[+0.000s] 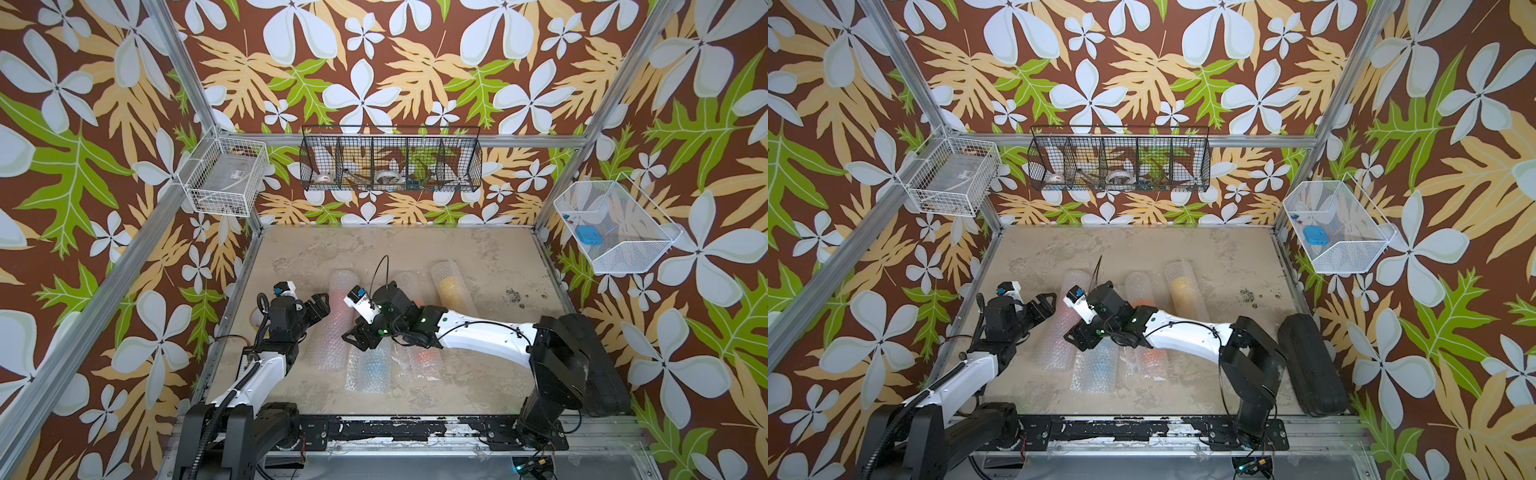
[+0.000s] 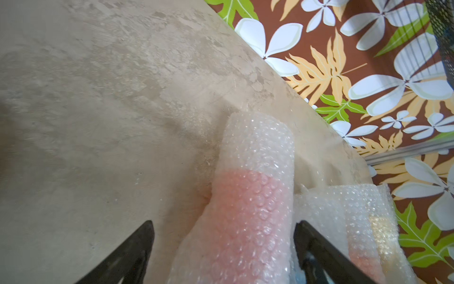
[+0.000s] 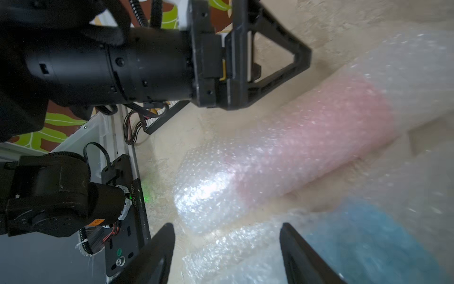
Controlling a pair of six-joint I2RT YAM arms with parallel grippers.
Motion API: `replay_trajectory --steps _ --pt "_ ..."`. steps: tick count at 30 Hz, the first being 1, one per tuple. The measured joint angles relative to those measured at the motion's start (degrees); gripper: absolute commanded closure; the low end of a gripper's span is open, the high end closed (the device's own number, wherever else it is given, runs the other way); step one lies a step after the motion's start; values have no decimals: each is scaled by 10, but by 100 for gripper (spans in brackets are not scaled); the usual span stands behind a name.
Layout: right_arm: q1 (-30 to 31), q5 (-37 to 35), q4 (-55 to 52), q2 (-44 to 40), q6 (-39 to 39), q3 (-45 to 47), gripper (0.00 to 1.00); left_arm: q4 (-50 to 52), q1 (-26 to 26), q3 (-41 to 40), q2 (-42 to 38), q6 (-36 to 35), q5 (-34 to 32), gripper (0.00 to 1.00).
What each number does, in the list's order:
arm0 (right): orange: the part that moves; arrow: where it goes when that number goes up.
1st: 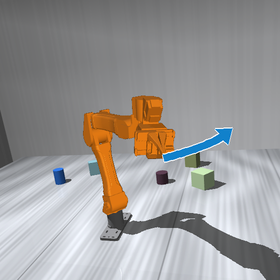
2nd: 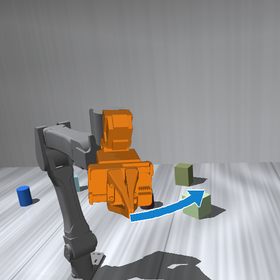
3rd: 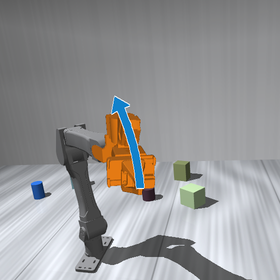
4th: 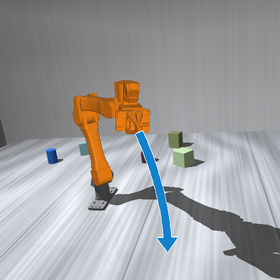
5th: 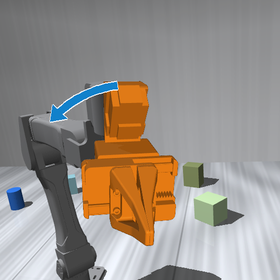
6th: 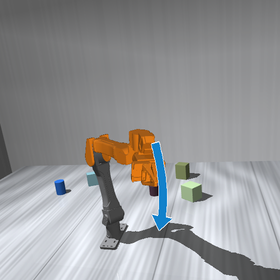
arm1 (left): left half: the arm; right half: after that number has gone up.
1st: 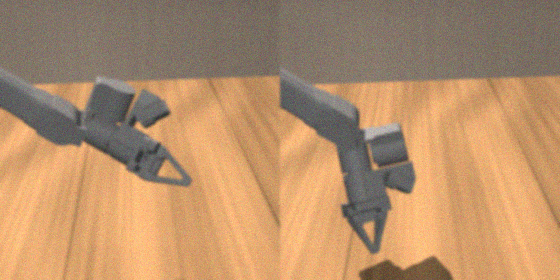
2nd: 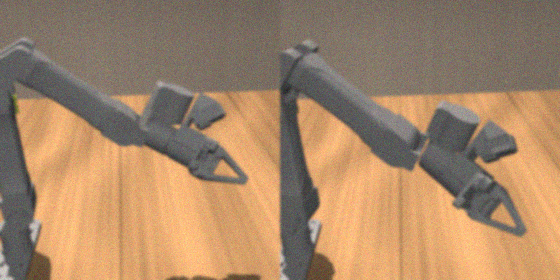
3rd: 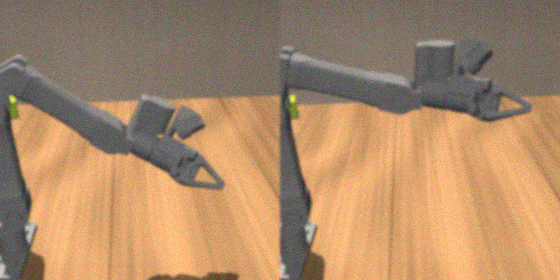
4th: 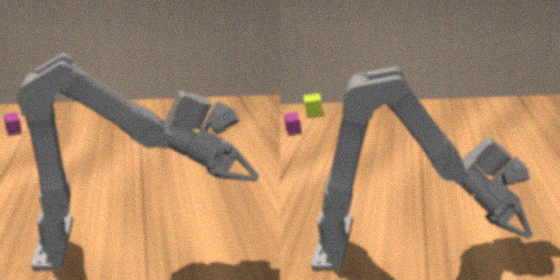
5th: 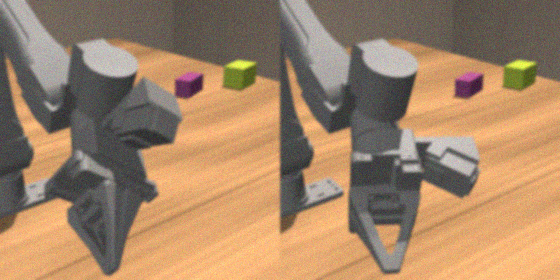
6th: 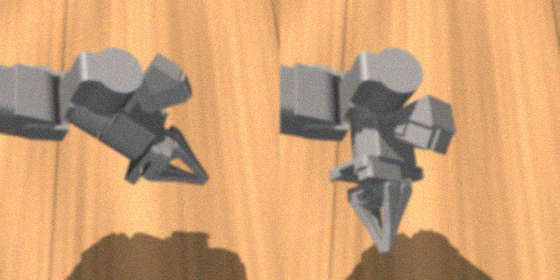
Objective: Unpack wine glasses from bubble wrap
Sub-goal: Move the bubble wrap to the center of the board.
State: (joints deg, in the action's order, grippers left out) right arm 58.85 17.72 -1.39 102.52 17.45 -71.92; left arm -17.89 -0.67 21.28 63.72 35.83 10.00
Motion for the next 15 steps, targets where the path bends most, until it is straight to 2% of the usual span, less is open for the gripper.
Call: replay_trajectory --steps 9,15 --pt "-6 -30 -17 75 13 -24 31 -19 -14 5 44 12 45 10" --pt "-49 -33 -5 64 28 8 31 -31 -10 16 92 14 90 10"
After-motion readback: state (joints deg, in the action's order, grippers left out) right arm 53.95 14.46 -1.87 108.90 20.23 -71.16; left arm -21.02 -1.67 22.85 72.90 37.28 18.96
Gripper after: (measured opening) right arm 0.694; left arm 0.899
